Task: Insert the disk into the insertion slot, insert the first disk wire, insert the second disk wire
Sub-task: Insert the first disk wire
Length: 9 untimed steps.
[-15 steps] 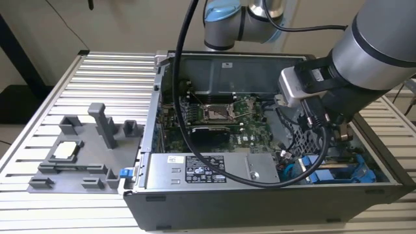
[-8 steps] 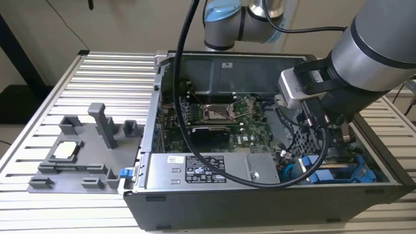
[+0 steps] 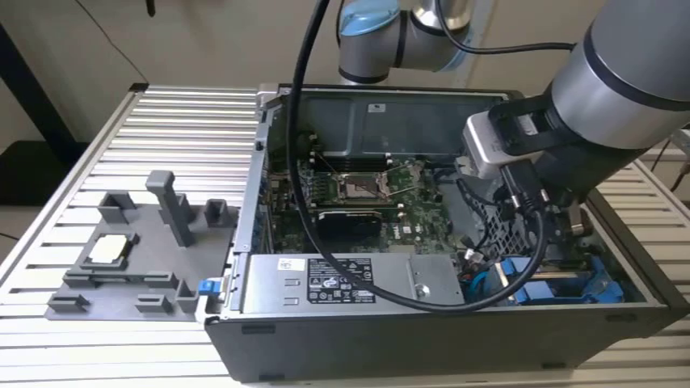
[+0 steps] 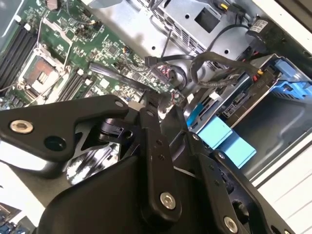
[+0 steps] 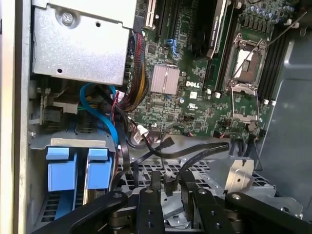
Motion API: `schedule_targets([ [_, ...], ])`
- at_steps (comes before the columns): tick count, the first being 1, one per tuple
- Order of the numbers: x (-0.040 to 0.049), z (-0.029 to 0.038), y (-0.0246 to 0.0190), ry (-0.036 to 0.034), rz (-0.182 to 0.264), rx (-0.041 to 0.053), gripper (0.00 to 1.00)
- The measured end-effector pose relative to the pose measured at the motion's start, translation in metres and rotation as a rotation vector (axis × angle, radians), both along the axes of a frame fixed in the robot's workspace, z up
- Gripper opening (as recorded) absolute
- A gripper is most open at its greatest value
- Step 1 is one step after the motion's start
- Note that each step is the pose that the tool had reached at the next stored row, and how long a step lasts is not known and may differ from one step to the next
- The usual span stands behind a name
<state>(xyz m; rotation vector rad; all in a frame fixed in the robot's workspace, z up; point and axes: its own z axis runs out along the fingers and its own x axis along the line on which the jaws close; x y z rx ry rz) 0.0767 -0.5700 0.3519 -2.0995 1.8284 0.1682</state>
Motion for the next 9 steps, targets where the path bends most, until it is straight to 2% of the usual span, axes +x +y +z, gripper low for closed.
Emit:
schedule_targets([
  [3, 0.0000, -0.0036, 0.0000, -0.0046, 0.000, 0.0009, 0.31],
  [8, -0.0001, -0.0037, 0.0000, -0.0047, 0.000, 0.0014, 0.29],
  [9, 0.0000, -0.0037, 0.0000, -0.0047, 0.000, 0.0013, 0.22],
])
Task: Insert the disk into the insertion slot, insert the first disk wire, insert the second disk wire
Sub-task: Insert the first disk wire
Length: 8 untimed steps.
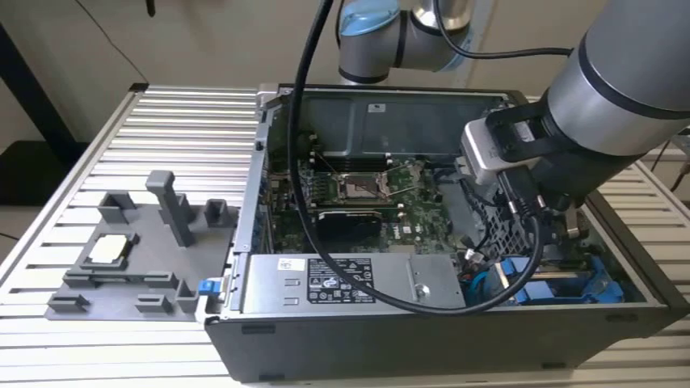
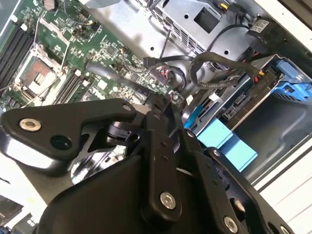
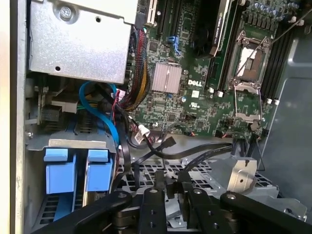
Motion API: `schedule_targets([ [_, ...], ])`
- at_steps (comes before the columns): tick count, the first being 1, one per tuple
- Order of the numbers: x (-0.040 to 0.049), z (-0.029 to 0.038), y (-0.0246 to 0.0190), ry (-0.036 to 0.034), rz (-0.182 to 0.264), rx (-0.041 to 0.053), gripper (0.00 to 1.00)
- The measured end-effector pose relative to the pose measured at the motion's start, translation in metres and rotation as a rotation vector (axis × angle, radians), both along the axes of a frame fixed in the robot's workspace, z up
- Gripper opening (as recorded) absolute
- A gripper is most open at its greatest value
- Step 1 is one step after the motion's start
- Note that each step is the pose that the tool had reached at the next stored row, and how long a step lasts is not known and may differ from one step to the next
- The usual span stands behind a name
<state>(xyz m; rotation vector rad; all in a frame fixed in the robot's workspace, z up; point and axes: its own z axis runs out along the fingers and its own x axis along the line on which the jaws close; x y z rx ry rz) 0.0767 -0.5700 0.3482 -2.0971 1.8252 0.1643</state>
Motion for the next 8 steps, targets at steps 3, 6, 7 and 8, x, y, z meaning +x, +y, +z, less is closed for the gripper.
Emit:
schedule_targets([
  [3, 0.0000, -0.0001, 0.0000, 0.0000, 0.000, 0.0031, 0.22],
  [6, 0.0000, 0.0000, 0.0000, 0.0000, 0.000, 0.0037, 0.15],
  [7, 0.0001, 0.0000, 0.0000, 0.0000, 0.000, 0.0039, 0.15],
  [8, 0.0001, 0.0000, 0.0000, 0.0000, 0.000, 0.0042, 0.15],
])
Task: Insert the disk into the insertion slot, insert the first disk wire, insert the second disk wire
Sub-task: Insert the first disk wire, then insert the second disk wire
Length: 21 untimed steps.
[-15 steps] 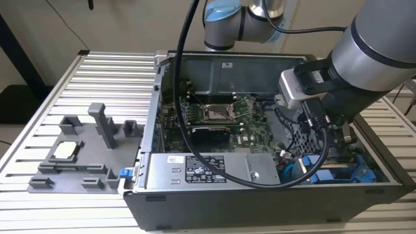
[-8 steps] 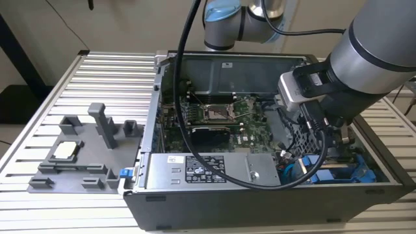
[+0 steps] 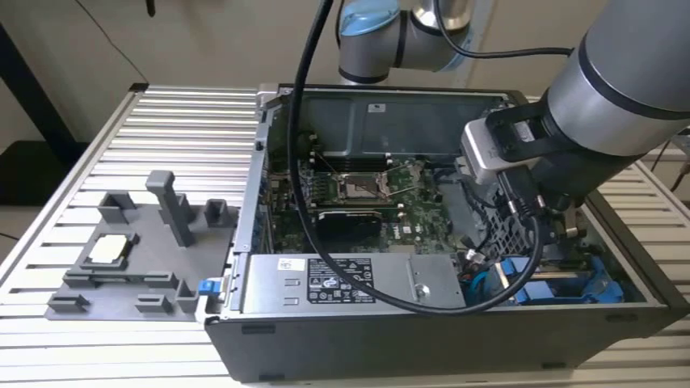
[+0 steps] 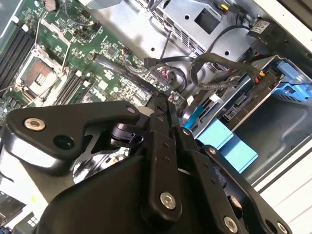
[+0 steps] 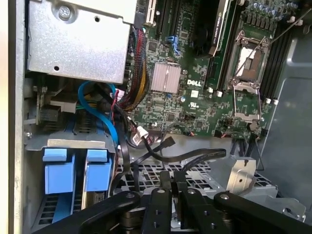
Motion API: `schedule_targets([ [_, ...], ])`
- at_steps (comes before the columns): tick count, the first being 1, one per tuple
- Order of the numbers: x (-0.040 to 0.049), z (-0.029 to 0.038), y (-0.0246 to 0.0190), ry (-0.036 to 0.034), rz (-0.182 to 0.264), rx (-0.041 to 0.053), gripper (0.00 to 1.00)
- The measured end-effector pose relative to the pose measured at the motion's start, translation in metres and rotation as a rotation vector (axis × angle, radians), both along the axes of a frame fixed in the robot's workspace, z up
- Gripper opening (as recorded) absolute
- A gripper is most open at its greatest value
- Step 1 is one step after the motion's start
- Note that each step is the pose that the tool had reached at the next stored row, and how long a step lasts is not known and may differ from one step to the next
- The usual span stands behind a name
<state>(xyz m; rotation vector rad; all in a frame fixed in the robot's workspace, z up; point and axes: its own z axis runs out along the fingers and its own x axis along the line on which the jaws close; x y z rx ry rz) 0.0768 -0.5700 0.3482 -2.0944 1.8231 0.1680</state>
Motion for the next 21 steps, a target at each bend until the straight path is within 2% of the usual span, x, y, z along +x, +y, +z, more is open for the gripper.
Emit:
schedule_targets([
  [4, -0.0001, 0.0001, -0.0001, 0.0003, 0.000, -0.0002, 0.14],
  [5, -0.0001, -0.0001, -0.0001, 0.0005, 0.000, -0.0005, 0.11],
  [10, -0.0001, 0.0015, 0.0000, 0.0011, 0.000, -0.0023, 0.12],
  [11, 0.0000, 0.0013, 0.0001, 0.0009, 0.000, -0.0072, 0.18],
  [12, -0.0001, 0.0013, 0.0010, 0.0009, 0.000, -0.0225, 0.18],
  [13, -0.0001, 0.0011, 0.0023, 0.0002, 0.000, -0.0330, 0.18],
  [14, 0.0000, 0.0010, 0.0032, -0.0004, 0.000, -0.0353, 0.25],
  [16, 0.0000, 0.0010, 0.0042, -0.0006, 0.000, -0.0441, 0.25],
  [17, -0.0001, 0.0010, 0.0046, -0.0005, 0.000, -0.0514, 0.25],
  [19, 0.0000, 0.0010, 0.0049, -0.0005, 0.000, -0.0719, 0.25],
  [21, -0.0001, 0.0039, 0.0048, -0.0005, 0.000, -0.0798, 0.25],
])
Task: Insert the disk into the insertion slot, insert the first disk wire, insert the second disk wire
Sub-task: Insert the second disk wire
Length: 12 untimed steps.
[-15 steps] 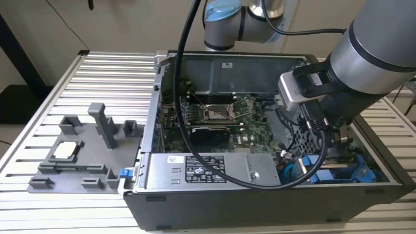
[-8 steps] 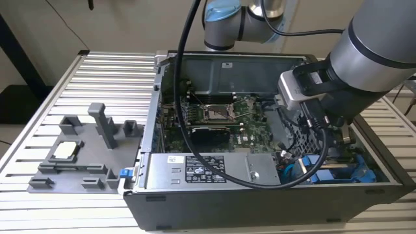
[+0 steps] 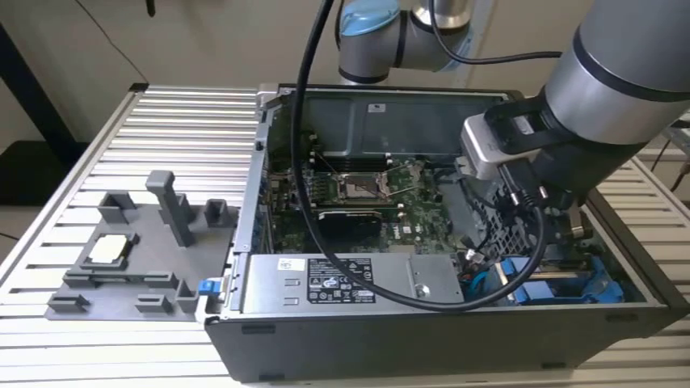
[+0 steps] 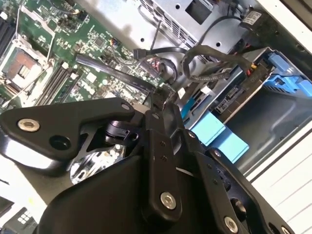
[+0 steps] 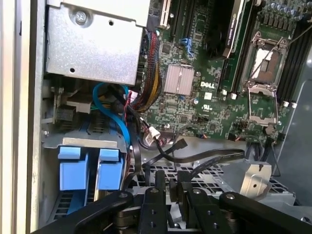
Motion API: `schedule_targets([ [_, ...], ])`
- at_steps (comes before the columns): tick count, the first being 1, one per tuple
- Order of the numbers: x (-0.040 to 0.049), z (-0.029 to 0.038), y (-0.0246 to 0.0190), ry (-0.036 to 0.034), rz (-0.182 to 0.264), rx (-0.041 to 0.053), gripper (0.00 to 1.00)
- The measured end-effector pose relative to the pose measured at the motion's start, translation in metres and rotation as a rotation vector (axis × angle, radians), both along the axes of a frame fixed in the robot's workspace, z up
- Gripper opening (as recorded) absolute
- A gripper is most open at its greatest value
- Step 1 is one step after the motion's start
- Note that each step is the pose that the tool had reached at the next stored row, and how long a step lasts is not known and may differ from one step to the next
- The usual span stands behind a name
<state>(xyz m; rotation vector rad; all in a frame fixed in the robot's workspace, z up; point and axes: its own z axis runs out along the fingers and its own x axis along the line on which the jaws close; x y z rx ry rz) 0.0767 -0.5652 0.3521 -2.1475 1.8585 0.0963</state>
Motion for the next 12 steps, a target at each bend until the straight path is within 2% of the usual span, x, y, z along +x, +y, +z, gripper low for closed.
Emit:
schedule_targets([
  [4, 0.0000, -0.0010, 0.0002, -0.0046, 0.000, 0.0002, 0.25],
  [7, 0.0000, -0.0012, 0.0002, -0.0054, 0.000, 0.0001, 0.25],
  [9, 0.0000, -0.0012, 0.0002, -0.0054, 0.000, 0.0002, 0.23],
  [10, 0.0000, -0.0012, 0.0002, -0.0054, 0.000, 0.0002, 0.16],
  [12, 0.0000, -0.0012, 0.0002, -0.0054, 0.000, 0.0002, 0.16],
])
